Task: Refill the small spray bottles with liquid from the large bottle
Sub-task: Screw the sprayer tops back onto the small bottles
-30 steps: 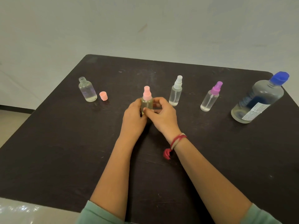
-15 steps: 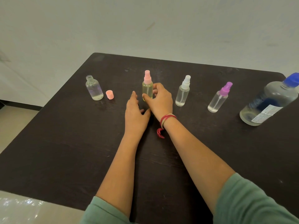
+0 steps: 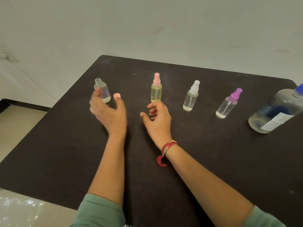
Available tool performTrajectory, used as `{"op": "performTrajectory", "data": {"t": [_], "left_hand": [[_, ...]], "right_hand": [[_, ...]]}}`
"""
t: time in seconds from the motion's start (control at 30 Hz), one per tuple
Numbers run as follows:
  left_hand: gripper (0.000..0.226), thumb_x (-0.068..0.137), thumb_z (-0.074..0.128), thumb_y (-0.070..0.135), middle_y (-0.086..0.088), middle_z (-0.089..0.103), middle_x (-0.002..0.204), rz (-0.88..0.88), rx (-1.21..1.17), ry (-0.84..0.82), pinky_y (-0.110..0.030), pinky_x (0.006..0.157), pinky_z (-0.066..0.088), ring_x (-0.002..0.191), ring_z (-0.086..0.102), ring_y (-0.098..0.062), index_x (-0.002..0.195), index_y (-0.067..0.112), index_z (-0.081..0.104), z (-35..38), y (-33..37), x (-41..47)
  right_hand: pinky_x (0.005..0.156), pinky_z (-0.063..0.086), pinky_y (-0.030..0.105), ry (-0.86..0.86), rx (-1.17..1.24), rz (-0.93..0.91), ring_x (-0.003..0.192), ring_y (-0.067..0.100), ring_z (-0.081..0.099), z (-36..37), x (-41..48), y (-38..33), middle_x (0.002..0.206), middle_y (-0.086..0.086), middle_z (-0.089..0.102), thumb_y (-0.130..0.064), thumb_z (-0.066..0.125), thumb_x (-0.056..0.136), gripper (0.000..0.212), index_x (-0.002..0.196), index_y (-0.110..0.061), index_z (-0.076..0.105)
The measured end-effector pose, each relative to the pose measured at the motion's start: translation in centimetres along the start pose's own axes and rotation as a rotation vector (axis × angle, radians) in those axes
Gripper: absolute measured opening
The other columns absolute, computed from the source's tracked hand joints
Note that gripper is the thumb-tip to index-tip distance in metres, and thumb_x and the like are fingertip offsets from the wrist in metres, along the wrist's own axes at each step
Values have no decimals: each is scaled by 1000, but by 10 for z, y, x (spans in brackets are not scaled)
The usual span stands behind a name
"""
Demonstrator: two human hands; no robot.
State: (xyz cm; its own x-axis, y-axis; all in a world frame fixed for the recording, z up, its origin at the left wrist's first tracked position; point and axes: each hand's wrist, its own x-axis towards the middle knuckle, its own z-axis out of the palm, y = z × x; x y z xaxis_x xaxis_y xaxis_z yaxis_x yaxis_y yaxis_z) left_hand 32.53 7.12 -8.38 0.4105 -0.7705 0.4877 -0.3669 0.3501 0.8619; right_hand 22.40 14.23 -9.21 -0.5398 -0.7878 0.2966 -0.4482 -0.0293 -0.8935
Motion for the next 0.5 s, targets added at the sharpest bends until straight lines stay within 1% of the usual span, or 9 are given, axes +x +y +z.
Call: {"op": "performTrajectory", "data": {"t": [0.03,0.07,0.1,0.17,0.23,0.37,0.43,0.5], "left_hand": [[54,81,64,21,-6,54,127,-37,22,16,-27,105,32,117,49,-21,130,5,48,-2,-8,9],[61,81,64,25,-8,51,132,-96,40,1,-33,109,31,123,46,-23,135,5,44,-5,-15,19],[68,82,64,30,-8,45,138,-165,56,-32,-39,112,29,130,40,-23,141,6,37,-7,-21,27],[80,85,65,37,-7,34,150,-263,97,-113,-43,116,25,140,29,-22,148,10,26,-8,-32,40],[84,86,66,40,-5,28,155,-262,132,-165,-42,118,23,145,22,-22,151,13,20,-6,-38,49],[87,84,68,45,-3,27,156,-245,136,-226,-39,118,23,145,21,-21,151,15,21,-1,-42,53],[86,83,68,45,-2,29,155,-236,152,-242,-37,117,25,145,23,-21,150,16,24,0,-44,53],[83,84,68,44,-2,30,155,-233,163,-247,-37,115,26,144,24,-21,150,17,25,1,-45,53]], "right_hand": [[75,51,22,-58,12,-7,82,6,55,6,1,-2,92,-6,53,-13,75,77,25,95,-19,57],[78,52,23,-112,17,-7,85,8,57,13,5,-5,95,-5,55,-12,75,78,24,95,-17,59],[81,53,25,-149,21,1,88,9,59,21,9,-7,98,-3,57,-13,75,78,23,97,-16,61],[87,53,30,-180,39,31,94,12,60,37,19,-10,103,-1,58,-15,75,78,27,102,-14,63],[91,52,32,-188,44,57,100,12,60,52,31,-13,109,1,61,-17,77,78,35,110,-12,62],[96,49,38,-223,-7,71,110,18,59,75,52,-17,121,5,63,-24,78,77,52,123,-11,58],[97,47,41,-242,-66,63,113,22,58,84,59,-18,122,5,63,-32,75,79,55,127,-13,55],[97,45,38,-261,-137,62,116,23,54,90,63,-18,121,2,65,-35,72,81,56,130,-16,53]]}}
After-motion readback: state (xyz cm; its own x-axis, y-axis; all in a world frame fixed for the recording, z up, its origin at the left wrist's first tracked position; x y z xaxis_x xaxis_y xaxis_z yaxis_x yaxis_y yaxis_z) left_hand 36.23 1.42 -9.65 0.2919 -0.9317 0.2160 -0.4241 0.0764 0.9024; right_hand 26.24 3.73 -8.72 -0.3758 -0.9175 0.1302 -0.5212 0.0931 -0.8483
